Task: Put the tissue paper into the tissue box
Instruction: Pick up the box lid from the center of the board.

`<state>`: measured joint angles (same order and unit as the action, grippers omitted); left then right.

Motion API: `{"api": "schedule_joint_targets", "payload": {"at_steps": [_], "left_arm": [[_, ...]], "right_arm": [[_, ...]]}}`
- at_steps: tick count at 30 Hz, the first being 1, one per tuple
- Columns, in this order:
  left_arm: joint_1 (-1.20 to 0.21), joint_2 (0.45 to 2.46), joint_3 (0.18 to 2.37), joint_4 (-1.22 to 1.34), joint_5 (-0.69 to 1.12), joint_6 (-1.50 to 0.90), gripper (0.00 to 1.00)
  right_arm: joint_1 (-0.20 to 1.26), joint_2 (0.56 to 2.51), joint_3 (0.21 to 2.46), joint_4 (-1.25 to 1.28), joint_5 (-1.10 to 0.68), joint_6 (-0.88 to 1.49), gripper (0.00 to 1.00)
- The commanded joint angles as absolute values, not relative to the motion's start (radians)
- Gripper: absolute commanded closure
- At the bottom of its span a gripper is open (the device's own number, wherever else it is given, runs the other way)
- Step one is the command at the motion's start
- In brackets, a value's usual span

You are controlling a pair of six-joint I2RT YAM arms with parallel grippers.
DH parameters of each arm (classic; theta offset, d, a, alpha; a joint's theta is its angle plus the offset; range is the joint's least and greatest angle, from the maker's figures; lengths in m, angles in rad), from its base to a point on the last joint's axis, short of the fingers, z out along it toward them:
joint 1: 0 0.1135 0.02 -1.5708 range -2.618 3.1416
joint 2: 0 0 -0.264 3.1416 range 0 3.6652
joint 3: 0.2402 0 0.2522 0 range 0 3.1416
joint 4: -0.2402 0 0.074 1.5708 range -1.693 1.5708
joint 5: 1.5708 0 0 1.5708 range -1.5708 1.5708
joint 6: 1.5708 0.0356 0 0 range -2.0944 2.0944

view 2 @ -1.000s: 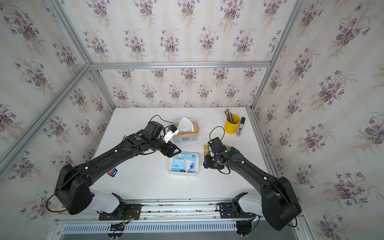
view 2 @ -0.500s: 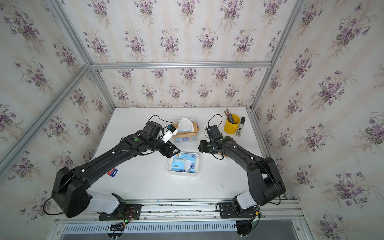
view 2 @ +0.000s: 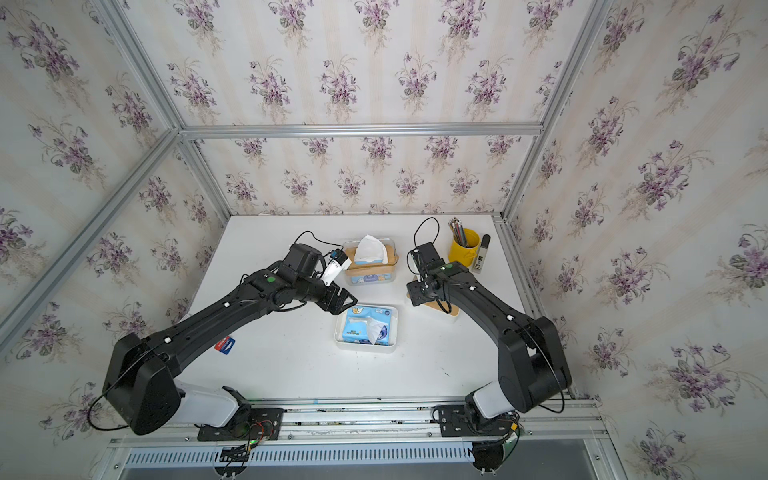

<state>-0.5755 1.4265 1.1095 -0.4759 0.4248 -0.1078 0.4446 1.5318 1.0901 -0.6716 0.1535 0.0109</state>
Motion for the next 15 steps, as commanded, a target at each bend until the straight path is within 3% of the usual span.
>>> {"api": "schedule_joint_targets", "payload": {"at_steps": [1, 15], "left_arm": [[-0.574, 1.423, 1.118, -0.466, 0.434, -0.111, 0.15], [-0.571, 1.423, 1.122, -0.479, 0.447, -0.094, 0.15]], "right_arm": [[0.450, 1.585, 1.116, -0.719, 0.246, -0.050, 0.25], [0.452, 1.694, 1.138, -0.708, 0.255, -0.137, 0.22]]}}
